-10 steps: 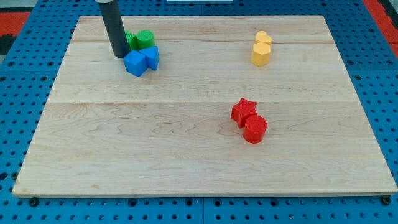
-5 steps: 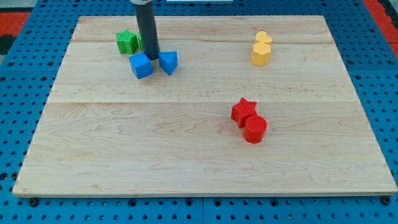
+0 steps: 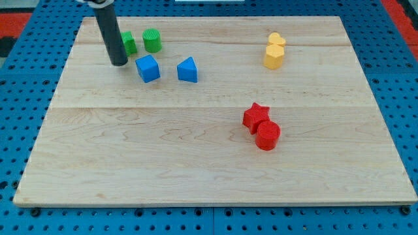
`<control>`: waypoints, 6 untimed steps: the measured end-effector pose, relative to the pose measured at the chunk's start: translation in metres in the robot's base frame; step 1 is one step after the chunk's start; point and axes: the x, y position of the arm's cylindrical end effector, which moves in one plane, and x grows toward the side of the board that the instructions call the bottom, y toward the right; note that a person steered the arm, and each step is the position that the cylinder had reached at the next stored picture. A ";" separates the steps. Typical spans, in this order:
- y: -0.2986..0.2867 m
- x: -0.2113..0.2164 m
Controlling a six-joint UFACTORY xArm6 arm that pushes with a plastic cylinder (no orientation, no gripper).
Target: Push the blue cube along with blue triangle towards center
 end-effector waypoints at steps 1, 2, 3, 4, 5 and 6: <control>0.064 0.040; 0.094 0.047; 0.022 0.045; -0.035 -0.001; 0.015 -0.007; 0.086 0.019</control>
